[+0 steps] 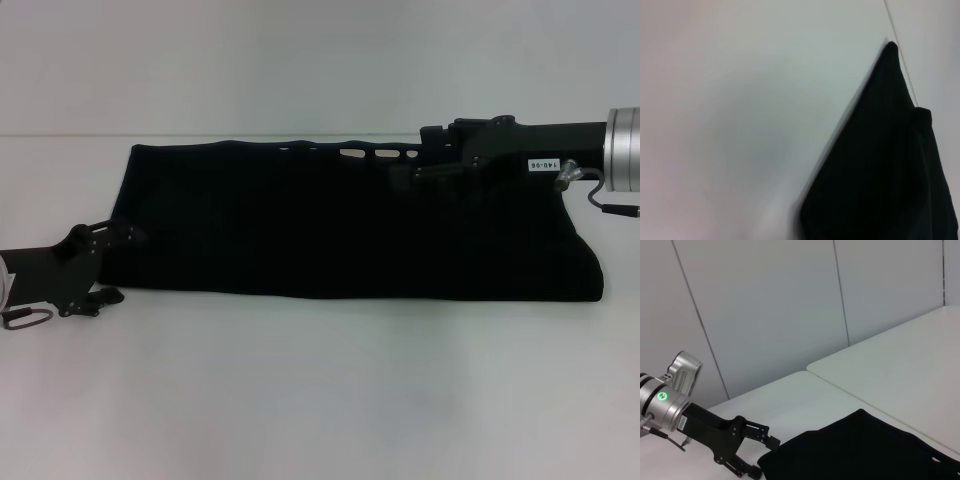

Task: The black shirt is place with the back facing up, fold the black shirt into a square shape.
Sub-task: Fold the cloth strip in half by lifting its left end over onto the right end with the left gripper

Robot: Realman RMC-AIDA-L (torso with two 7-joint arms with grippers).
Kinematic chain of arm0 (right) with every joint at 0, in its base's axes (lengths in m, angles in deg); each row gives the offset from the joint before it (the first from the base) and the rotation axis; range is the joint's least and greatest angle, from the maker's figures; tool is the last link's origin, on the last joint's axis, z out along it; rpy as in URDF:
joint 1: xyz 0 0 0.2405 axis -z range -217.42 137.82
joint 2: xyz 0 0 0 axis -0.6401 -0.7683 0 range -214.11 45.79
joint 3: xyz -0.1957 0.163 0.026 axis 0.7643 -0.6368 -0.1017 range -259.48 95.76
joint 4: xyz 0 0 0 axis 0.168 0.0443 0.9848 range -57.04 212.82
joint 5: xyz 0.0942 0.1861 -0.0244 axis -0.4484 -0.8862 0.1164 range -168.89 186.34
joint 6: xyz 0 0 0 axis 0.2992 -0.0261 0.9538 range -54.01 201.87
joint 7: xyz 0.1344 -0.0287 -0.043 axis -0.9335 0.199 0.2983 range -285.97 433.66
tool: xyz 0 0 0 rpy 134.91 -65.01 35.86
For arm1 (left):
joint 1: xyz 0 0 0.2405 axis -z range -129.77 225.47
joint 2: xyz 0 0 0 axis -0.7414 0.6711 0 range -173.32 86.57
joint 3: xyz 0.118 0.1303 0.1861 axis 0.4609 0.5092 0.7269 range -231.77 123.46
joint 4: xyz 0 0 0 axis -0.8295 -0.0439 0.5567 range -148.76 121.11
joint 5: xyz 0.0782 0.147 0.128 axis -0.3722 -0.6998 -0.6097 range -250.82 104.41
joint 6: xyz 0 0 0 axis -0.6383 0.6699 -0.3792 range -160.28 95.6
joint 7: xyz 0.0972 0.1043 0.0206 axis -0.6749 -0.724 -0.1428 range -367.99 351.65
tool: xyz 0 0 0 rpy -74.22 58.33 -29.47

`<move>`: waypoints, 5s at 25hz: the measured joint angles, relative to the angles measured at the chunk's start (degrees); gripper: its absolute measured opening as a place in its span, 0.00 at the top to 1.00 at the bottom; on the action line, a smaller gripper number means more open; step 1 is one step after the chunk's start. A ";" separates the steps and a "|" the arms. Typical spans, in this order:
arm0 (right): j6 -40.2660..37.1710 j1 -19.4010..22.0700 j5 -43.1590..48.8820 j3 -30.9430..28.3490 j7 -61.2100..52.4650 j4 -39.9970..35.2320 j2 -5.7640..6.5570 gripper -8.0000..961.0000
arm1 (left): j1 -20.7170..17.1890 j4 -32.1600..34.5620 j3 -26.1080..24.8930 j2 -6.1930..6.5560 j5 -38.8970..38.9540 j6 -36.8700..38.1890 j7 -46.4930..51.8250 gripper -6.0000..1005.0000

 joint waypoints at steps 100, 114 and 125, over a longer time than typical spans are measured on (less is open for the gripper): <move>5.97 0.81 -6.14 -0.08 -0.41 0.82 -1.92 0.03 | -10.40 22.04 -6.11 3.17 1.26 13.71 -22.57 0.96; -1.23 12.26 -15.54 -2.43 0.88 -0.68 3.57 0.03 | 10.44 9.79 19.24 -5.91 17.76 16.99 -25.66 0.96; -4.61 16.95 -15.06 -5.95 2.95 -0.28 6.64 0.03 | 11.77 -27.17 18.46 -9.66 41.74 0.18 -56.66 0.95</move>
